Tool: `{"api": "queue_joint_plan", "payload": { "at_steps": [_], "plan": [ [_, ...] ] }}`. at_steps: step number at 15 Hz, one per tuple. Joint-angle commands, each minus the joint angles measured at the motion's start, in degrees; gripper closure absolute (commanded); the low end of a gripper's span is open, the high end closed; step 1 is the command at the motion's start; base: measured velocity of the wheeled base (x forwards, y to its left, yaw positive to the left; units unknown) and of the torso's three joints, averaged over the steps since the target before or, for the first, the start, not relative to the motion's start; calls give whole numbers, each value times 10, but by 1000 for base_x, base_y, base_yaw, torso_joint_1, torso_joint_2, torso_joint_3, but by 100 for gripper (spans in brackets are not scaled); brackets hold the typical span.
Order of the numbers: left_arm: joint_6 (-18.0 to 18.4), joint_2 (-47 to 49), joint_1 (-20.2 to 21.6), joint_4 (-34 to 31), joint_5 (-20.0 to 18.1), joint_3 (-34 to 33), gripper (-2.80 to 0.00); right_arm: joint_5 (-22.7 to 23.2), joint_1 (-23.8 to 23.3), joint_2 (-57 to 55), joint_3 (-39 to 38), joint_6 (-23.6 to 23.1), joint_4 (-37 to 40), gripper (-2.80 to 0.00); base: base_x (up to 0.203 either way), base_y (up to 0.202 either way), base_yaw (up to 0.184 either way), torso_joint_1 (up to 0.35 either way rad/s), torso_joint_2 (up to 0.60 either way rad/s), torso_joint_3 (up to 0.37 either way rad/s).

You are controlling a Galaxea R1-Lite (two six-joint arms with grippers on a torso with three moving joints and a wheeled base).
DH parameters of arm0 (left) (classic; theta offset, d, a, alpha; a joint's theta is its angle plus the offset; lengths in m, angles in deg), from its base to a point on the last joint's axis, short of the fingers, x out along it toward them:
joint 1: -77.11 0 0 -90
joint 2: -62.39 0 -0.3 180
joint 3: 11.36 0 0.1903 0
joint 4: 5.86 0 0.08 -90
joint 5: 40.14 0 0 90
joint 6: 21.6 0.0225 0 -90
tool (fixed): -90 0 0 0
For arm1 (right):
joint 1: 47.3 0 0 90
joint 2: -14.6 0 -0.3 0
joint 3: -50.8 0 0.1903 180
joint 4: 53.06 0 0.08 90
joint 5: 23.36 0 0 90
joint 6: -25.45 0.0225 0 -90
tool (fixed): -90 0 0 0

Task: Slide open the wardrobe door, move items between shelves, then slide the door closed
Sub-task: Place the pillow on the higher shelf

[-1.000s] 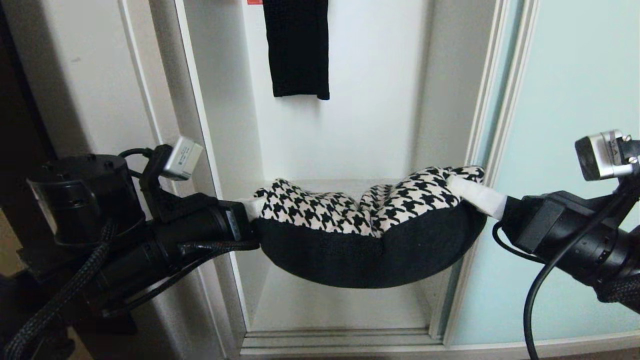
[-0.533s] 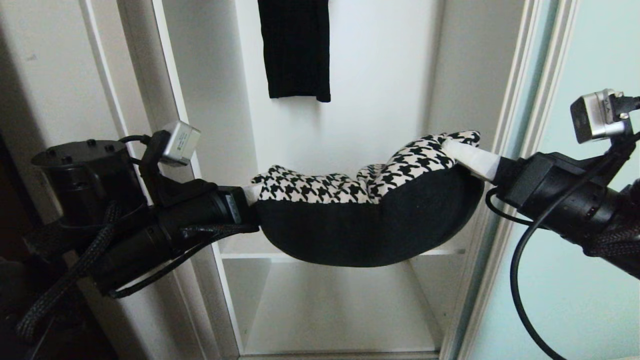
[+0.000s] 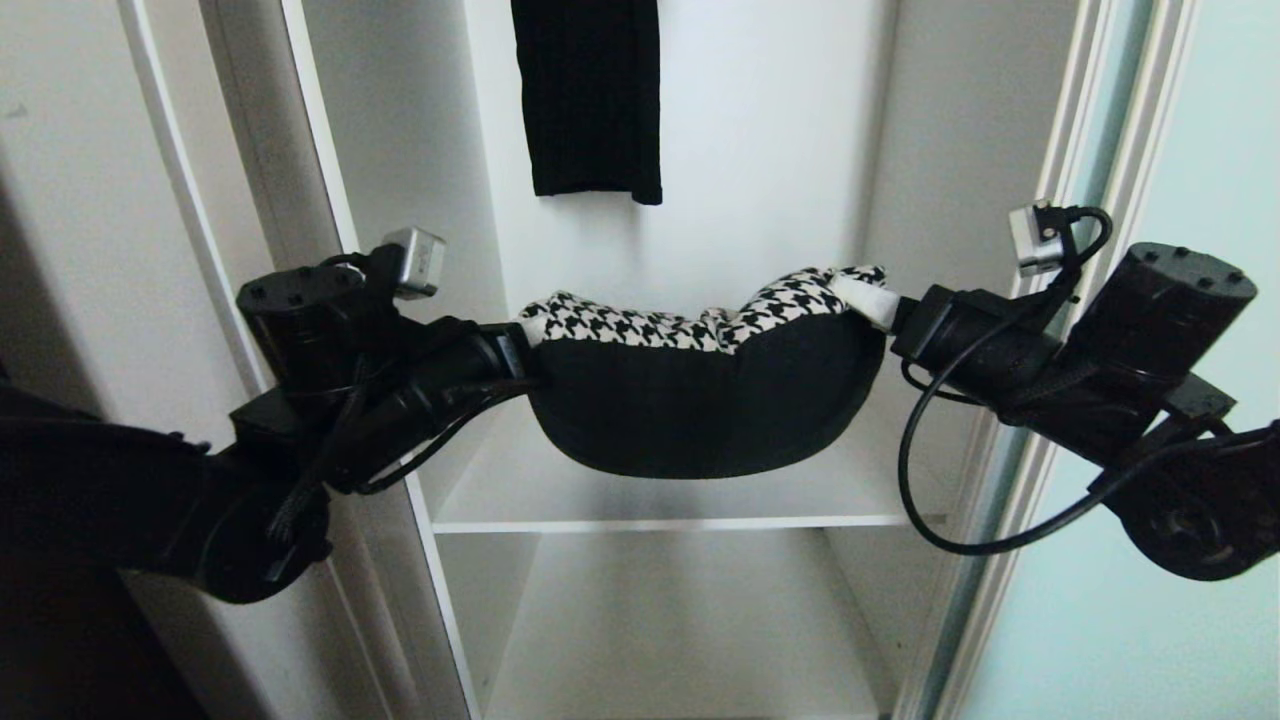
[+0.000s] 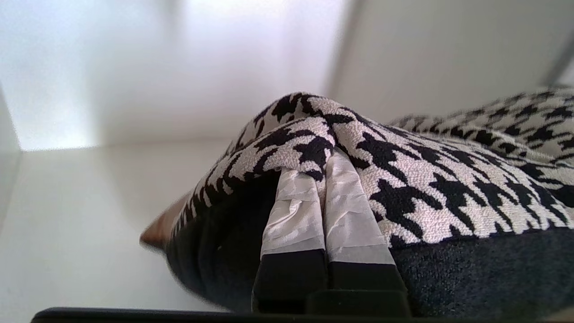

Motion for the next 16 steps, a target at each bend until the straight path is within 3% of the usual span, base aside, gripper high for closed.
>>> {"api": "queue_joint_plan", "payload": {
  "at_steps": [1, 6, 9, 12, 16],
  "plan": [
    [-2, 104, 15, 7, -1, 58, 0, 2, -16, -98, 62, 2, -1, 0, 0, 0, 0, 0, 0, 0],
    [-2, 223, 37, 13, -1, 184, 0, 1, -44, -211, 173, 3, 32, 0, 0, 0, 0, 0, 0, 0],
    [-4, 218, 37, 41, -4, 185, 0, 11, -54, -207, 190, 2, 32, 0, 0, 0, 0, 0, 0, 0],
    [-4, 277, 38, 37, -6, 192, 0, 14, -63, -248, 192, 3, 31, 0, 0, 0, 0, 0, 0, 0],
    [-5, 328, 42, -80, -2, 234, 0, 12, -74, -316, 220, 1, 43, 0, 0, 0, 0, 0, 0, 0]
  ]
}}
